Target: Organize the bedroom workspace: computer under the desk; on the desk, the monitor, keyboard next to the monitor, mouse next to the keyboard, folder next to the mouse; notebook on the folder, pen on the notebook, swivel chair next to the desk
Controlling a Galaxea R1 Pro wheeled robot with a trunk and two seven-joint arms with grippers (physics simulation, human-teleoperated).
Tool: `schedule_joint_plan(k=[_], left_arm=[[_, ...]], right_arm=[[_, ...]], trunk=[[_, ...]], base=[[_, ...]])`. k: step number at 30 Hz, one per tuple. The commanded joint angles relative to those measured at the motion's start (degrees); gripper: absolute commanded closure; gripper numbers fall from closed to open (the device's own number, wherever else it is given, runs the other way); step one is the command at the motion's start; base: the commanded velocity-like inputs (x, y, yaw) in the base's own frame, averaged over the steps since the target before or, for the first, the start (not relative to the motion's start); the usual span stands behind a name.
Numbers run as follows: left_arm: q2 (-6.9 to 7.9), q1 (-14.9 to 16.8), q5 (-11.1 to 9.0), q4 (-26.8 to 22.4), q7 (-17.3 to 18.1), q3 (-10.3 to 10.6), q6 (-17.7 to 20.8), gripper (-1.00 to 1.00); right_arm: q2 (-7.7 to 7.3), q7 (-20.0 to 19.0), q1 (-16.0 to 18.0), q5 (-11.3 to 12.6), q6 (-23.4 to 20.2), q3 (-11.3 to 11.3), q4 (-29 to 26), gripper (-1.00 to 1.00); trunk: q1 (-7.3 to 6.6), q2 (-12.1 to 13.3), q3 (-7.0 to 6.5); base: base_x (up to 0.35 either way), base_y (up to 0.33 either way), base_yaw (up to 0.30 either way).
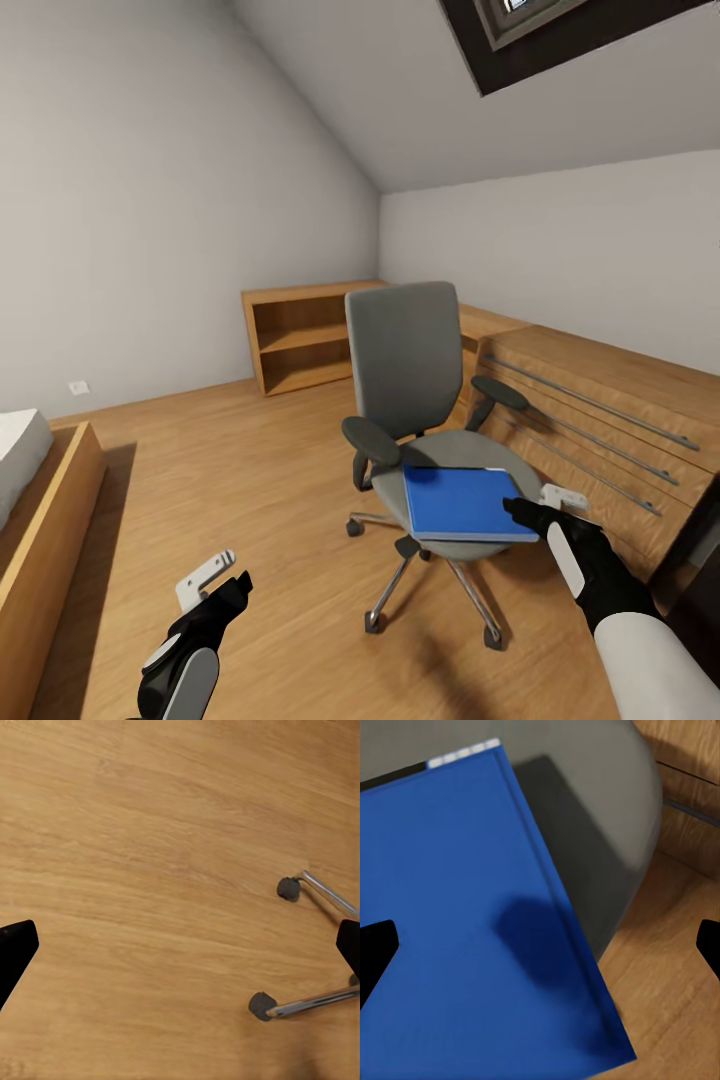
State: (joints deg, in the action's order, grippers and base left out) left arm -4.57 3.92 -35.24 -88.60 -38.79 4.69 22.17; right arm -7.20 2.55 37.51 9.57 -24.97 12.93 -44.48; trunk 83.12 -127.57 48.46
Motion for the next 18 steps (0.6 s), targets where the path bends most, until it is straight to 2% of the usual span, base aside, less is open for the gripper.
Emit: schedule_joint_plan(k=[1, 18], left_arm=[[0.0, 0.0, -0.4, -0.1, -0.4, 0.0, 0.2, -1.0], [0.0, 0.0, -0.4, 0.5, -0.4, 0.1, 0.2, -1.0]], right_arm=[[-0.01, 0.3, 0.0, 0.6, -0.3, 0.0, -0.1, -1.0], [-0.01, 0.3, 0.0, 0.6, -0.3, 0.0, -0.4, -1.0]], trunk=[[-0.01, 0.0, -0.03], [-0.01, 0.0, -0.79]], base=[[0.0, 0.0, 0.0], [0.0, 0.0, 0.0]])
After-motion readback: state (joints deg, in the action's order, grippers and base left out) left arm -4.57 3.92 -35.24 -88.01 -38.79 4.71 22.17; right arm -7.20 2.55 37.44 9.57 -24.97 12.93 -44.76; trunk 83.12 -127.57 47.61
